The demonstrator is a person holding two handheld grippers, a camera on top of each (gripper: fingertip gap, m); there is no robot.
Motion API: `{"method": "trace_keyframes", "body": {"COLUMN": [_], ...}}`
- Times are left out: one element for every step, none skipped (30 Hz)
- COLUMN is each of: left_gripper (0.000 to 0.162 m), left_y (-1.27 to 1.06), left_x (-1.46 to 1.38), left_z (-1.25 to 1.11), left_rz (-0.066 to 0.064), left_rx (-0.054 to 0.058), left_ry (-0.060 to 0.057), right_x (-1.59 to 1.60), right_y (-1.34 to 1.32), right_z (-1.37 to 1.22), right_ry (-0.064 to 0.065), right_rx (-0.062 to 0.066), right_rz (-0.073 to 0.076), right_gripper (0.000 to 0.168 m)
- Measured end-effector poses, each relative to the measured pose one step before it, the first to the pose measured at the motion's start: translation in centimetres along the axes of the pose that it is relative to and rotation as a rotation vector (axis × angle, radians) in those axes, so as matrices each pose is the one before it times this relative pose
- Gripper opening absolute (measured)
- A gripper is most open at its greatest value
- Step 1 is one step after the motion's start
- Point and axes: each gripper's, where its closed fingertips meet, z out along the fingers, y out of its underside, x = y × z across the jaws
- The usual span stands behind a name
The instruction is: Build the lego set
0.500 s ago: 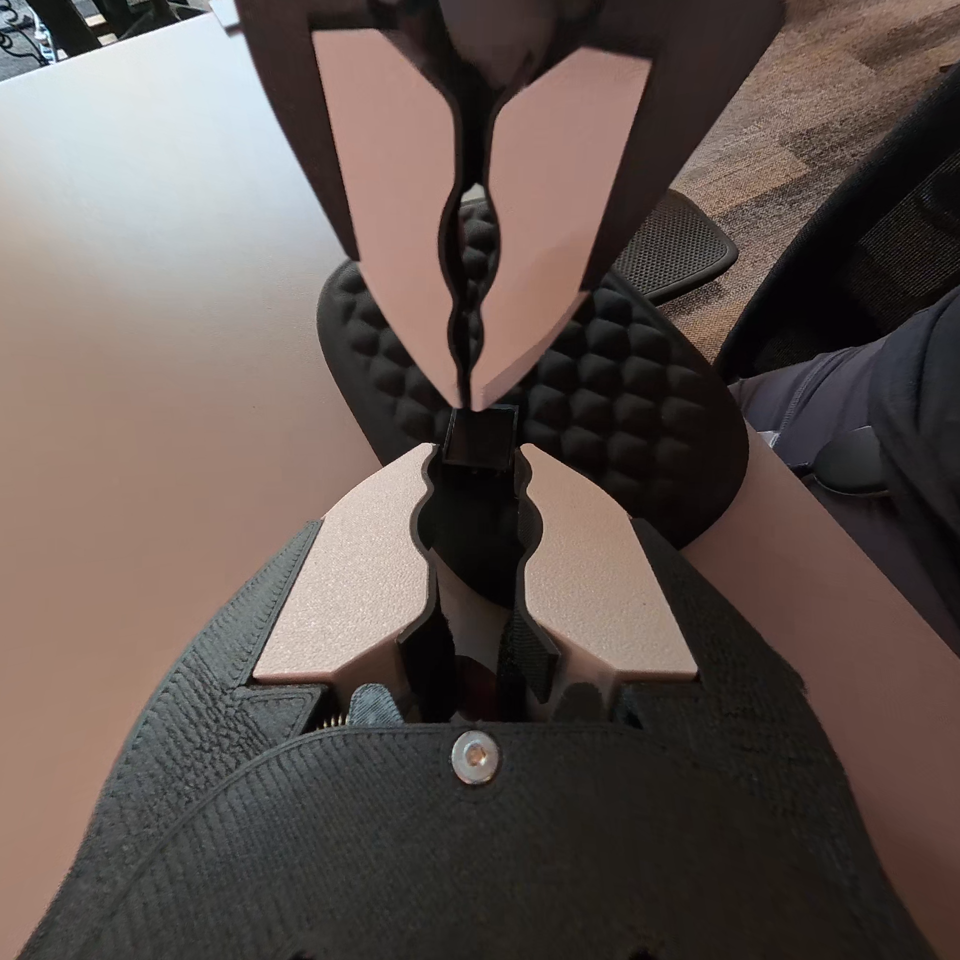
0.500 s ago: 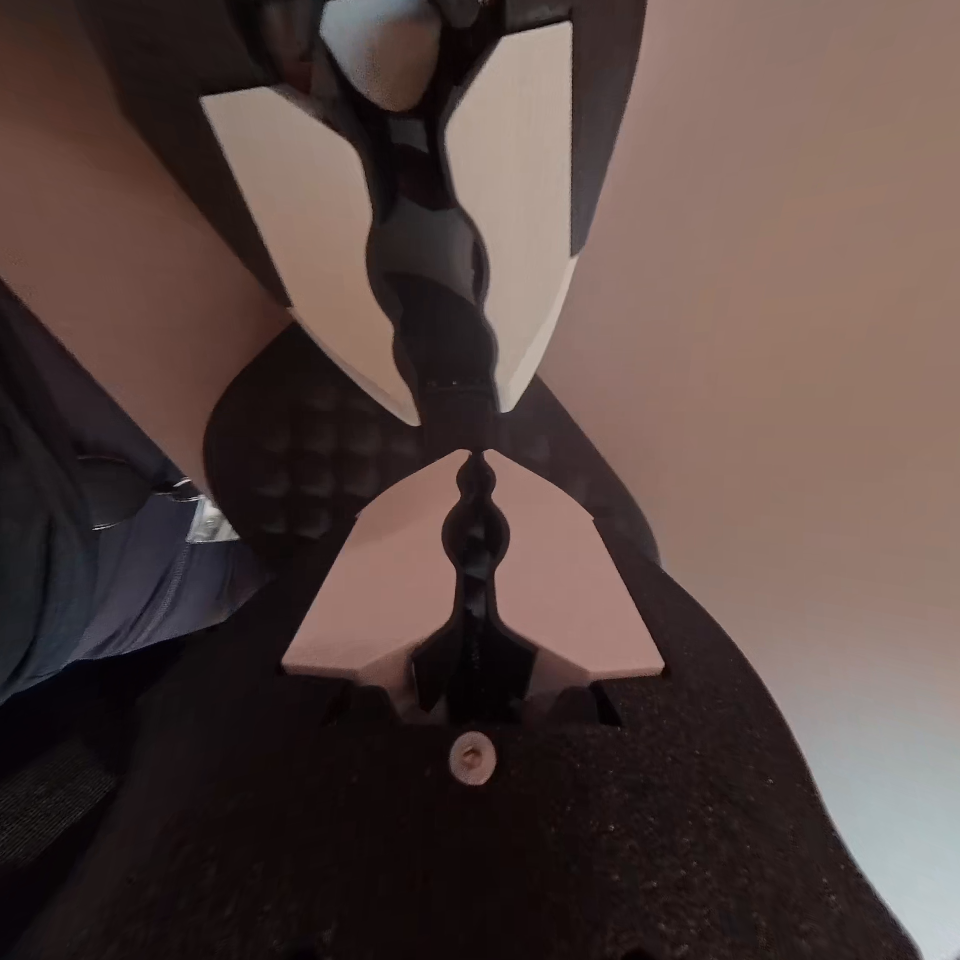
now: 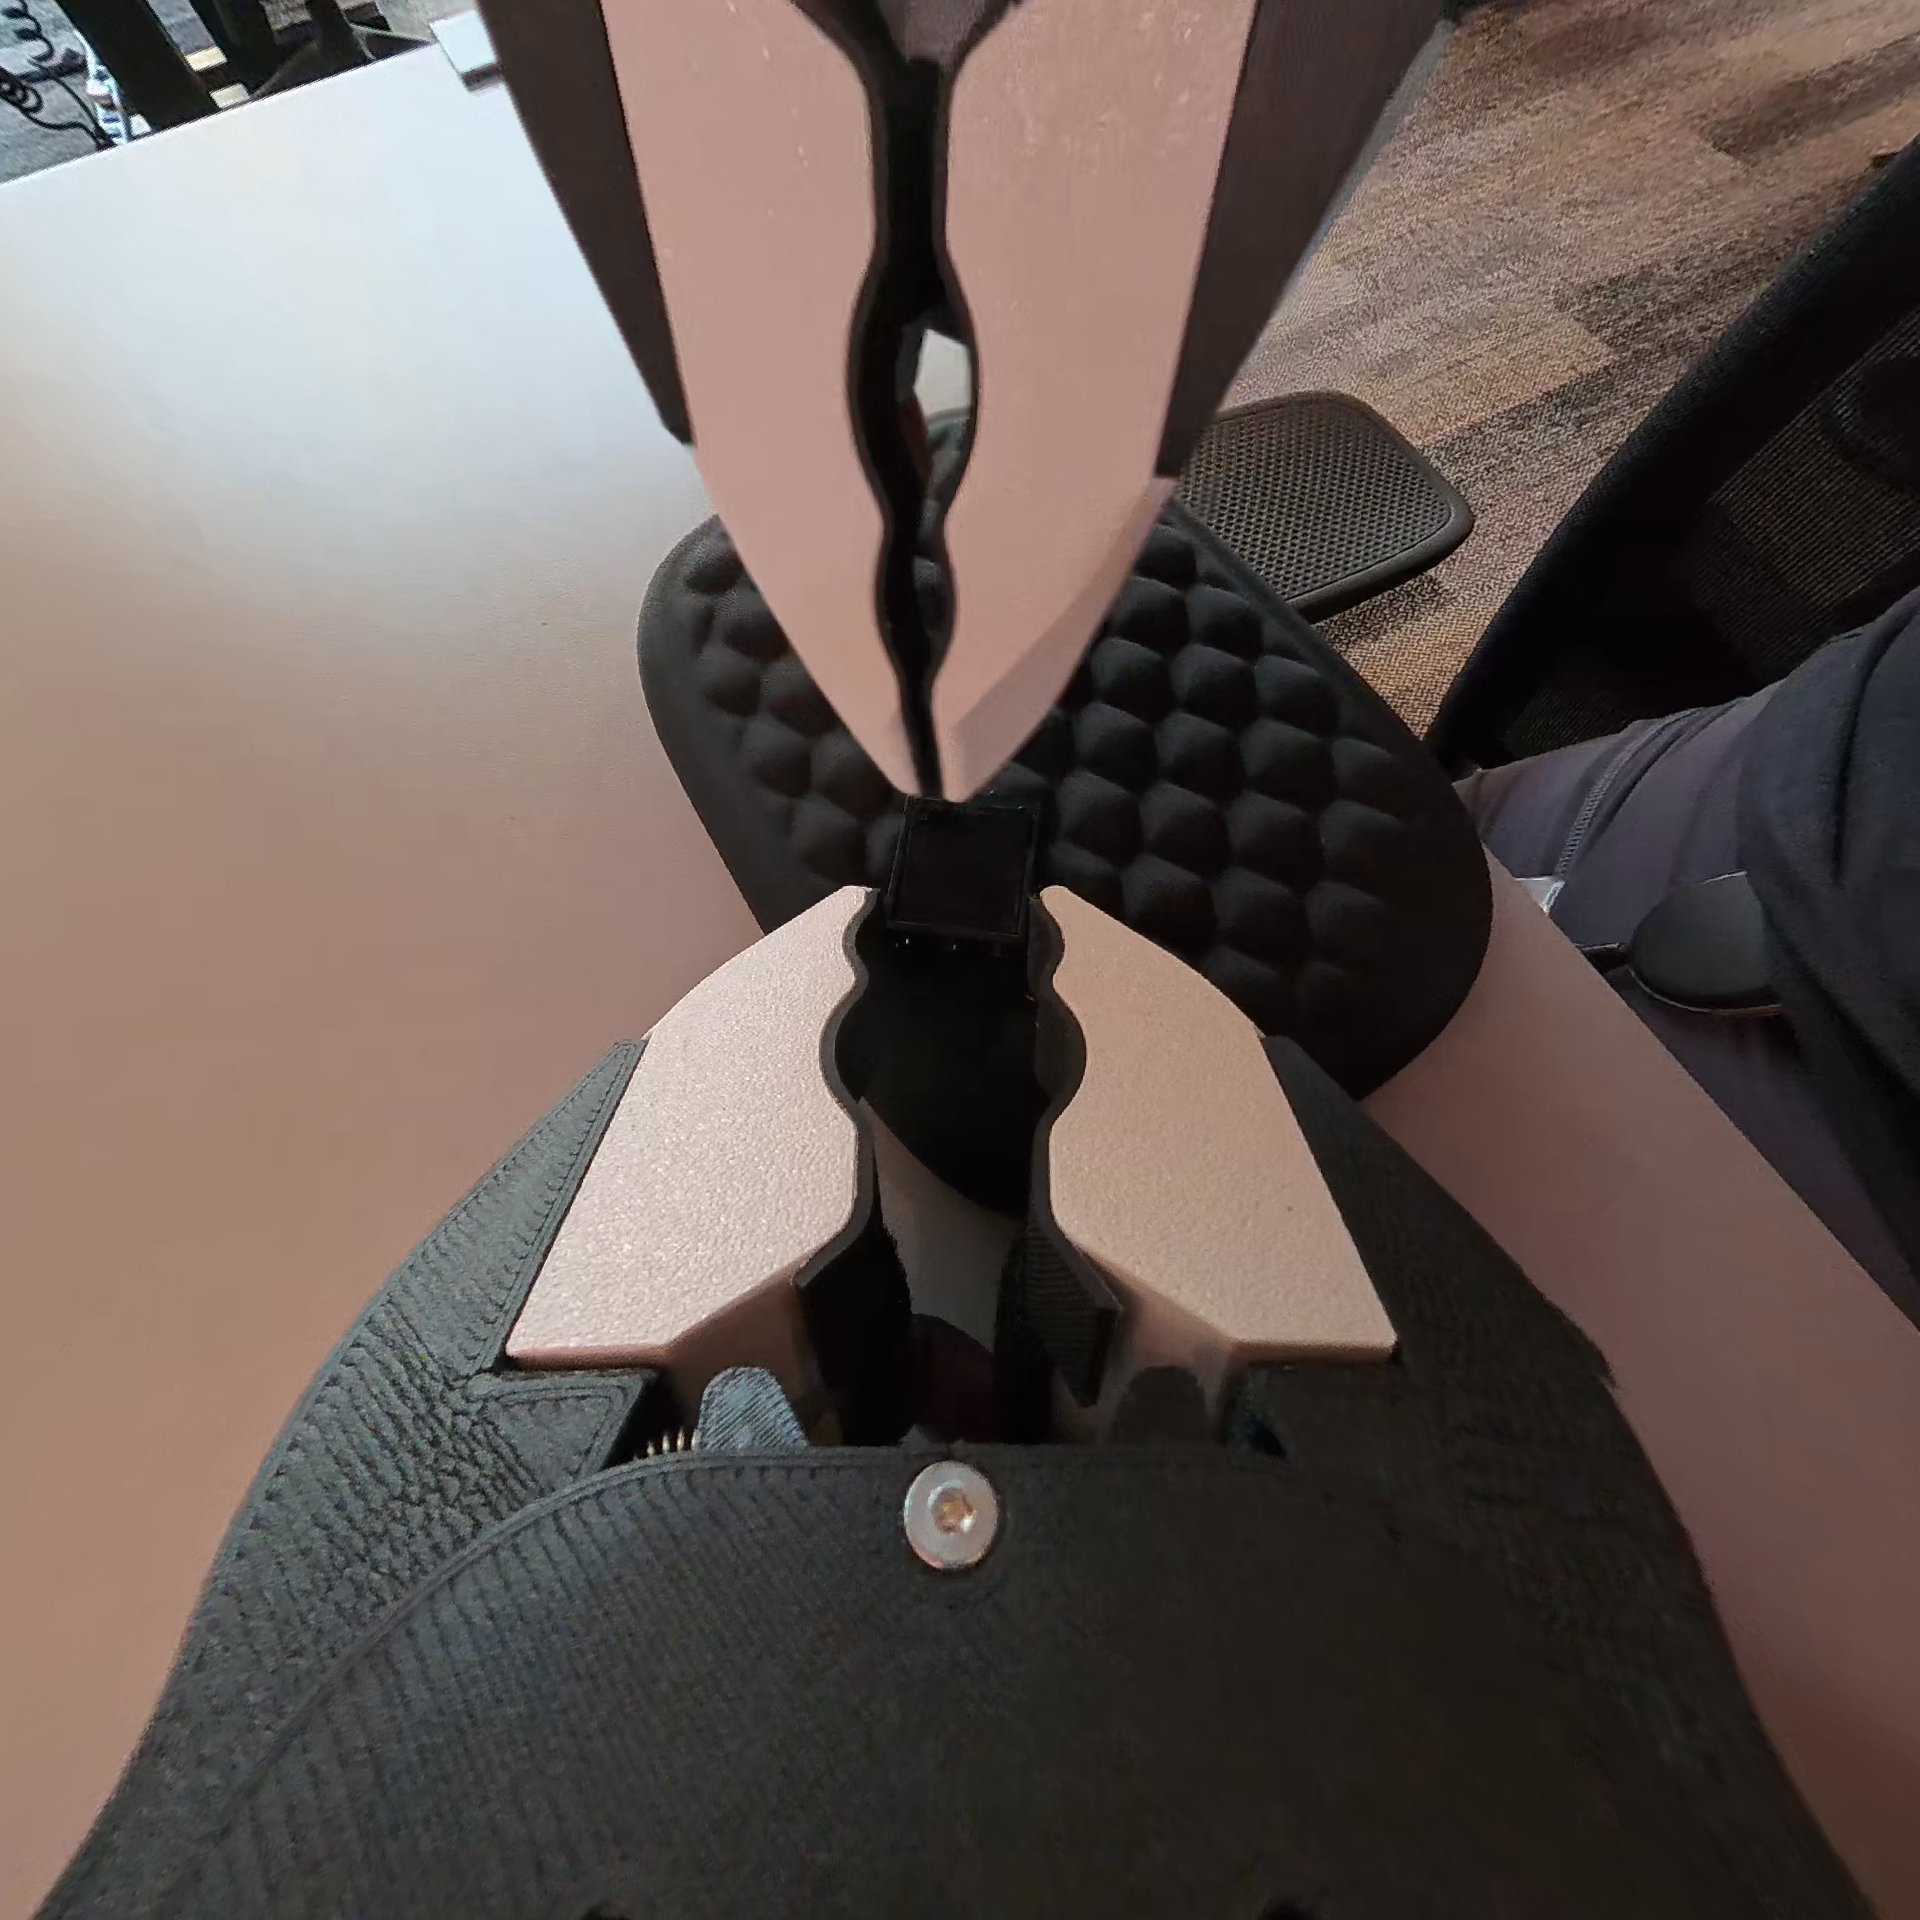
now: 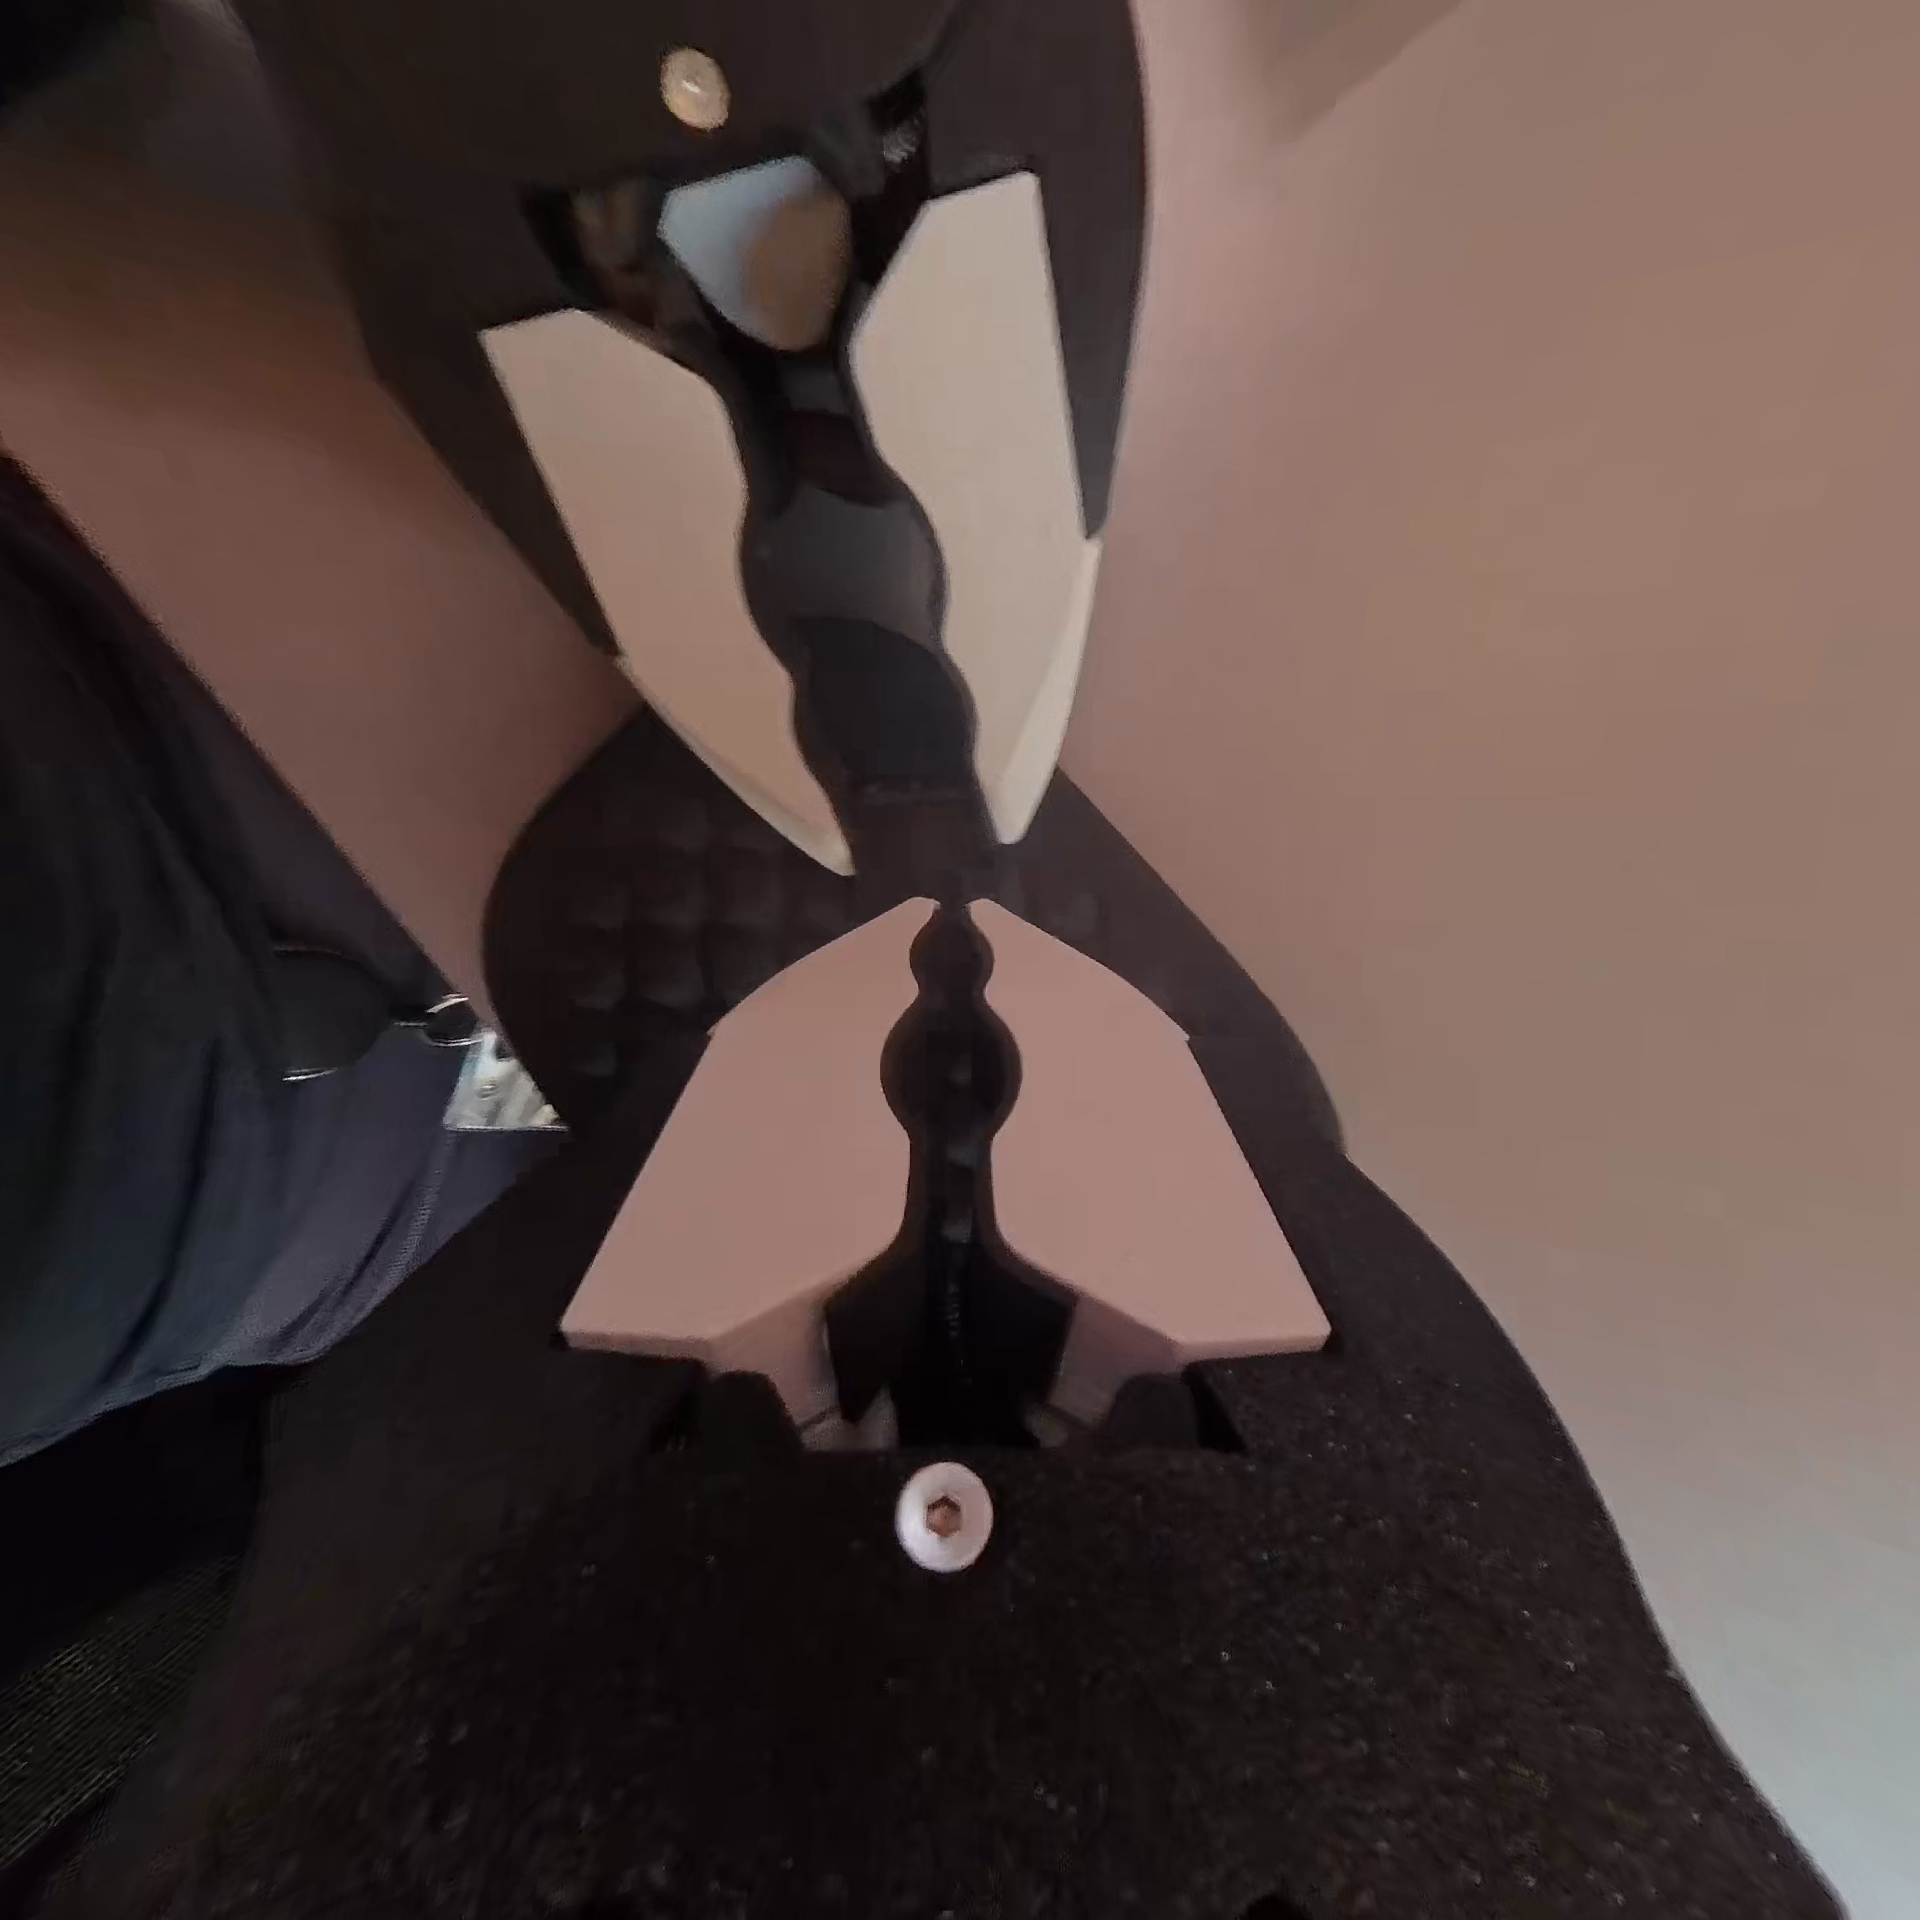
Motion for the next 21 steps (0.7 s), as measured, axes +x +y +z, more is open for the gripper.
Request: {"method": "trace_keyframes", "body": {"left_gripper": [0.027,0.027,0.027,0.027,0.027,0.027,0.027,0.027,0.027,0.027,0.027,0.027,0.027,0.027,0.027,0.027,0.027,0.027,0.027,0.027,0.027], "left_y": [-0.002,-0.003,0.026,0.012,0.003,0.026,0.038,0.030,0.030,0.026,-0.007,-0.046,-0.050,-0.016,-0.004,-0.005,0.002,-0.001,-0.002,-0.004,0.004], "left_x": [0.002,-0.001,0.004,0.004,-0.004,0.012,0.009,-0.004,0.000,-0.002,0.010,-0.004,-0.006,-0.009,0.001,0.006,-0.008,0.010,-0.004,0.001,-0.005], "left_z": [0.000,0.005,0.020,0.012,0.004,0.031,0.034,0.022,0.019,0.016,0.001,-0.045,-0.038,-0.022,0.005,-0.013,-0.007,-0.002,0.002,-0.012,-0.006], "left_rz": [0.0005,0.0008,0.0008,0.0006,-0.0001,-0.0003,0.0004,0.0013,0.0022,0.0022,0.0005,-0.0023,-0.0044,-0.0038,-0.0016,0.0002,0.0009,0.0005,-0.0003,-0.0007,-0.0003], "left_rx": [0.0002,-0.0002,-0.0020,-0.0012,-0.0007,-0.0031,-0.0033,-0.0028,-0.0028,-0.0021,0.0006,0.0042,0.0043,0.0016,0.0002,0.0003,0.0003,0.0001,0.0001,0.0001,0.0001], "left_ry": [-0.0004,-0.0006,-0.0004,-0.0003,0.0003,0.0009,0.0002,-0.0008,-0.0015,-0.0016,-0.0005,0.0017,0.0034,0.0031,0.0015,-0.0001,-0.0008,-0.0004,0.0003,0.0006,0.0003], "right_x": [-0.428,-0.161,0.014,-0.018,-0.038,-0.095,-0.308,-0.465,-0.343,-0.027,-0.001,0.004,0.133,0.186,0.213,0.127,0.093,0.149,0.088,-0.040,-0.004], "right_y": [-0.109,0.060,0.041,-0.156,-0.049,-0.003,-0.025,-0.023,-0.035,-0.039,-0.069,-0.051,0.097,0.135,0.035,-0.048,-0.112,-0.105,-0.097,-0.177,-0.188], "right_z": [0.179,0.255,0.190,0.084,0.090,0.109,0.100,0.120,0.131,0.067,-0.035,-0.137,-0.220,-0.331,-0.417,-0.427,-0.378,-0.313,-0.234,-0.181,-0.092], "right_ry": [-0.0237,-0.0017,0.0082,0.0013,-0.0047,-0.0074,-0.0182,-0.0276,-0.0181,0.0036,0.0038,-0.0013,0.0048,0.0046,0.0054,0.0045,0.0090,0.0166,0.0112,0.0027,0.0024], "right_rx": [0.0094,-0.0086,-0.0102,0.0012,-0.0049,-0.0069,-0.0044,-0.0032,-0.0023,0.0023,0.0067,0.0097,0.0044,0.0032,0.0080,0.0077,0.0069,0.0015,-0.0045,0.0004,0.0013], "right_rz": [-0.0072,-0.0123,-0.0147,-0.0082,0.0022,0.0029,-0.0024,0.0002,0.0023,-0.0045,-0.0065,-0.0052,-0.0015,0.0011,0.0006,-0.0114,-0.0273,-0.0281,-0.0269,-0.0263,-0.0181], "right_gripper": [0.002,0.002,0.002,0.001,0.001,0.001,0.001,0.001,0.001,0.001,0.001,0.001,0.001,0.002,0.002,0.001,0.001,0.001,0.001,0.001,0.000]}}
